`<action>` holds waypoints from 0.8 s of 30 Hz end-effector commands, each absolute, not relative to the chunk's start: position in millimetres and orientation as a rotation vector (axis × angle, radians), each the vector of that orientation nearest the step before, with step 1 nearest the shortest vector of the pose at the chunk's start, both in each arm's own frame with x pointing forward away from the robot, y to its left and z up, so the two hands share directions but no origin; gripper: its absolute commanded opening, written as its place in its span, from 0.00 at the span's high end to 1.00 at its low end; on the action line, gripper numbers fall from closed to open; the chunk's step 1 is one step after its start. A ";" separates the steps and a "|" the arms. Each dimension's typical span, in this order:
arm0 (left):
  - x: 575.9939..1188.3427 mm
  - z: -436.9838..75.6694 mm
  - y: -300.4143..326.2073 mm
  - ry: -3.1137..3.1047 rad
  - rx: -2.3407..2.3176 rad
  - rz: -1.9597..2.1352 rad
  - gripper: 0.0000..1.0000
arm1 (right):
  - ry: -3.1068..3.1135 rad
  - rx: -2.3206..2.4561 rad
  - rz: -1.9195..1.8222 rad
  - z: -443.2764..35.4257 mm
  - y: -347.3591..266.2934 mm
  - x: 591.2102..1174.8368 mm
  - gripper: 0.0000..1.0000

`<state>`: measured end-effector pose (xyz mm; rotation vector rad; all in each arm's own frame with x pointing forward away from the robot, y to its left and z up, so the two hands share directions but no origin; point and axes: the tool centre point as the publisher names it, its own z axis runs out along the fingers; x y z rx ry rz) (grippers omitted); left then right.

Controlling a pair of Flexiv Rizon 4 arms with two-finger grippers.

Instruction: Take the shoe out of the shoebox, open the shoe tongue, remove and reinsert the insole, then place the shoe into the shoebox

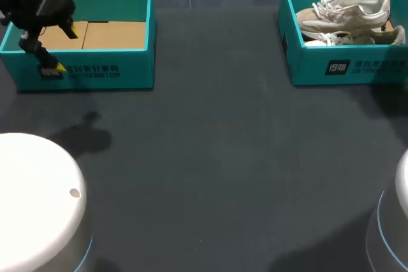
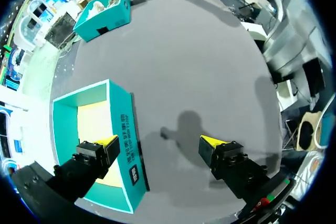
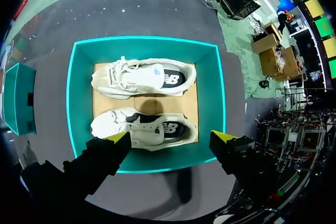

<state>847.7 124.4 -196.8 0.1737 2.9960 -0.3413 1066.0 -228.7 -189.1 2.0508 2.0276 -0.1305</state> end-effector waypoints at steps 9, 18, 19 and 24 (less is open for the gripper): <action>852.2 -190.2 159.9 2.856 -1.085 -0.002 0.00 | 2.072 1.989 -0.070 -188.9 -211.5 1025.6 0.00; 867.9 -190.6 196.8 2.708 -1.405 0.022 0.00 | 2.142 1.969 -0.033 -189.7 -204.5 1016.1 0.00; 870.7 -190.8 202.7 2.688 -1.444 0.032 0.00 | 2.142 1.969 -0.033 -189.7 -204.5 1016.1 0.00; 879.1 -194.1 222.2 2.598 -1.594 0.061 0.00 | 2.142 1.969 -0.033 -189.7 -204.5 1016.1 0.00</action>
